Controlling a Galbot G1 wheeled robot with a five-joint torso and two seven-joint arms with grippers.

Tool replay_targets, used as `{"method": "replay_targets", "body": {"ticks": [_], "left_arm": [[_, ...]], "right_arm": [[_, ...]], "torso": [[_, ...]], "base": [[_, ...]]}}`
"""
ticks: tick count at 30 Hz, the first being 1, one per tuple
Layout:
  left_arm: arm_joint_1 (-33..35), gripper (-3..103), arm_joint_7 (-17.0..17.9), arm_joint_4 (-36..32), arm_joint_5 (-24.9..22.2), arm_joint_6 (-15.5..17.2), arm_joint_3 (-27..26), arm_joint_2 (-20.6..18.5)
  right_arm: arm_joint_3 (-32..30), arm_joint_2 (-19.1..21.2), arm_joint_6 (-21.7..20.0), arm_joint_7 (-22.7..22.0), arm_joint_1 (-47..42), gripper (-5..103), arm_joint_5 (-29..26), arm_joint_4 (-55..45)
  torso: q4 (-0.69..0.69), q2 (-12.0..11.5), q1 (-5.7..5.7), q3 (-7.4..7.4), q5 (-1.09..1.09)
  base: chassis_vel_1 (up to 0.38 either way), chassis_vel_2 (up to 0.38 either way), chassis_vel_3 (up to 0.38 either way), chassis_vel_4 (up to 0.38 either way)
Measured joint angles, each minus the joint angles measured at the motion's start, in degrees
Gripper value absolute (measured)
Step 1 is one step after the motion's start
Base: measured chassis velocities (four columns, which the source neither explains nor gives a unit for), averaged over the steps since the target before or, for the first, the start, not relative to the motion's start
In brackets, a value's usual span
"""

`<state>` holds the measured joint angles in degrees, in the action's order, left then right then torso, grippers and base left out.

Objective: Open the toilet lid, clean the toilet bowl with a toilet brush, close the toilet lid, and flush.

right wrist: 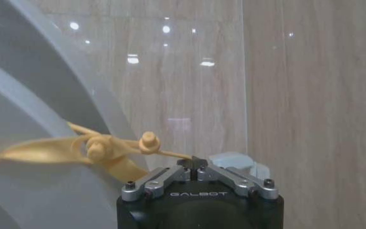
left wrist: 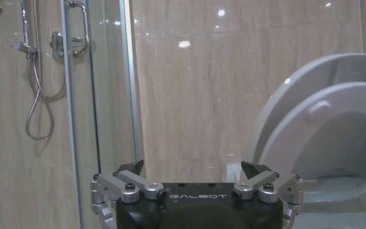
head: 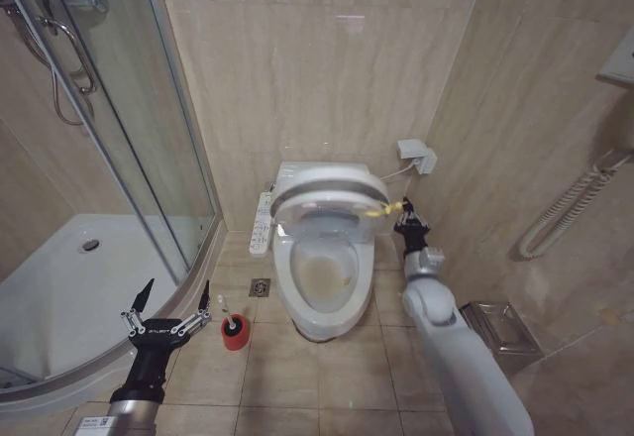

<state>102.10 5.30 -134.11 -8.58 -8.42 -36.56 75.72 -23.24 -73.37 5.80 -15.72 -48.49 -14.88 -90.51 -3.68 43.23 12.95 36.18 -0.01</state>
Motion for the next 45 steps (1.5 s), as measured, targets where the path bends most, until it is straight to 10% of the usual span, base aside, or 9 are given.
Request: {"method": "replay_targets", "body": {"ticks": [45], "left_arm": [[0.0, 100, 0.0, 0.0, 0.0, 0.0, 0.0, 0.0]], "right_arm": [[15.3, 0.8, 0.3, 1.9, 36.1, 2, 0.8, 32.4]], "torso": [[0.02, 0.0, 0.01, 0.01, 0.02]], "base": [[0.0, 0.0, 0.0, 0.0]]}}
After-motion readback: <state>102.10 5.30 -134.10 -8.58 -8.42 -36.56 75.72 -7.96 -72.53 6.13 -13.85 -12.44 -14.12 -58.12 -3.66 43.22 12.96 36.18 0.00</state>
